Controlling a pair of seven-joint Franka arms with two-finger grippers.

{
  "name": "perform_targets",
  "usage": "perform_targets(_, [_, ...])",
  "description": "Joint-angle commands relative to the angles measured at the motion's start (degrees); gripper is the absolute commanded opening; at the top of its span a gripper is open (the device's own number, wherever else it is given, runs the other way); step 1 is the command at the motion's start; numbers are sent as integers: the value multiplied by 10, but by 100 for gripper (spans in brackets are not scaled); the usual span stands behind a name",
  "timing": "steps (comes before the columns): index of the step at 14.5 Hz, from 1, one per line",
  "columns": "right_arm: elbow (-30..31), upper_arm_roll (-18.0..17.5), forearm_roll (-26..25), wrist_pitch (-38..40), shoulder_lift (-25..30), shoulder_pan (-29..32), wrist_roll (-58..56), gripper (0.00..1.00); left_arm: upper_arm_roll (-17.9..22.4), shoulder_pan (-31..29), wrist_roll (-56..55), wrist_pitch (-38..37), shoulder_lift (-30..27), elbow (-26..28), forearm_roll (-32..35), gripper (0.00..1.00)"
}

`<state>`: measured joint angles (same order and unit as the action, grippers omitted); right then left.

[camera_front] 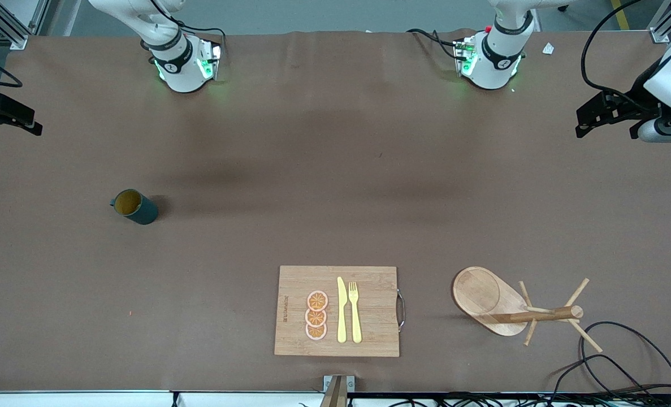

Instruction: Pass cup and hang on rack

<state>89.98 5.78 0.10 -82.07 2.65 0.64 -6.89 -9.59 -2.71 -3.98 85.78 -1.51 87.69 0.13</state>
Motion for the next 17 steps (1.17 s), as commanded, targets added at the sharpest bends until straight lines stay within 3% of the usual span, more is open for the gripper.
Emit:
perform_targets(1, [19,1,0,-2,17,-1,11,100,0,3,-6,14,11,-9,-10,100])
perform_targets(7, [18,1,1,5,17,-2,35,100,1,3,-9,47,19,-13,-1,100])
perform_targets(17, [18,1,1,5,17,-3,33,100,0,2,-4,41,19,-13,-1,100])
